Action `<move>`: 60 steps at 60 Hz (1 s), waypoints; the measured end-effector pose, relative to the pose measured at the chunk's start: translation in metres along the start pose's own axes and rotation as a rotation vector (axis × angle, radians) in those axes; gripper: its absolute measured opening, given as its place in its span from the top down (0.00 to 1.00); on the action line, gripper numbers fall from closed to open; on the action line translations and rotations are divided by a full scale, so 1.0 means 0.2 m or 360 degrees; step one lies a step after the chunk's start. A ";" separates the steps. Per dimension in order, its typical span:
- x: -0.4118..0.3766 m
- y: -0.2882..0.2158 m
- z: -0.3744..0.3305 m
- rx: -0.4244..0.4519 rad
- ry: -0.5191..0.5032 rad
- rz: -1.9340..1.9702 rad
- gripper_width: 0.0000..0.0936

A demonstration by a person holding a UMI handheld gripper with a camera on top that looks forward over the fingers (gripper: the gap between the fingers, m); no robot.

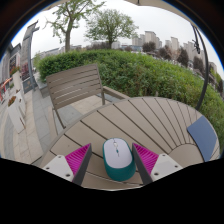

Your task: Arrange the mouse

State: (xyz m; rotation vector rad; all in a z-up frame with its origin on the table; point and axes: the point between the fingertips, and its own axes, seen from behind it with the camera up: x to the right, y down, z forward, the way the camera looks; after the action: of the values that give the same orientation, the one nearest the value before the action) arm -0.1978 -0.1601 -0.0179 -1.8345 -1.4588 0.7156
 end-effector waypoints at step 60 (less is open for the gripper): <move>1.98 -0.17 -0.10 0.0026 0.0088 0.0010 0.55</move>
State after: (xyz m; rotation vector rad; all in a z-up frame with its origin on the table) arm -0.1153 0.2281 0.0191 -1.8331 -1.4086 0.6724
